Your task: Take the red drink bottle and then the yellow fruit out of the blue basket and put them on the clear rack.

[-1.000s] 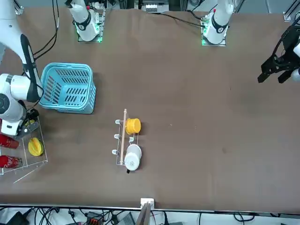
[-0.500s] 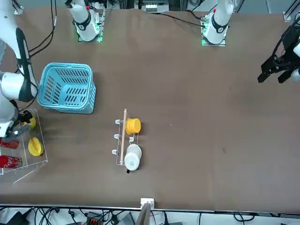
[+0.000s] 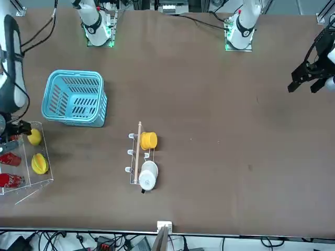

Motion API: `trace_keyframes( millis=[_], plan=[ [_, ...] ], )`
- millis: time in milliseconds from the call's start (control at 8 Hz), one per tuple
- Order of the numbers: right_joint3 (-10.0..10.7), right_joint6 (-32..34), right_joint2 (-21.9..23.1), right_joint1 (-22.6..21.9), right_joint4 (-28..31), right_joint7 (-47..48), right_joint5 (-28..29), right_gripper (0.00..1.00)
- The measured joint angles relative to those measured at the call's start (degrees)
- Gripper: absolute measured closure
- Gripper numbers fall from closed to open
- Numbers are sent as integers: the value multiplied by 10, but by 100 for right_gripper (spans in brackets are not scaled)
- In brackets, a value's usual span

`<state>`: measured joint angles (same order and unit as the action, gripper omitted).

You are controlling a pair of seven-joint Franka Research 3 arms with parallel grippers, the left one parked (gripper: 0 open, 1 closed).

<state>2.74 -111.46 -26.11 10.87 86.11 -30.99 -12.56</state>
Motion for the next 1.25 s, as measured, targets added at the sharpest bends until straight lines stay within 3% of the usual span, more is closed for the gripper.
trace_keyframes(
  millis=[750, 1250],
  plan=[
    [-2, 109, 99, -12, -12, 107, 97, 0],
    [-4, 164, 172, -34, -13, 159, 112, 0]
  ],
)
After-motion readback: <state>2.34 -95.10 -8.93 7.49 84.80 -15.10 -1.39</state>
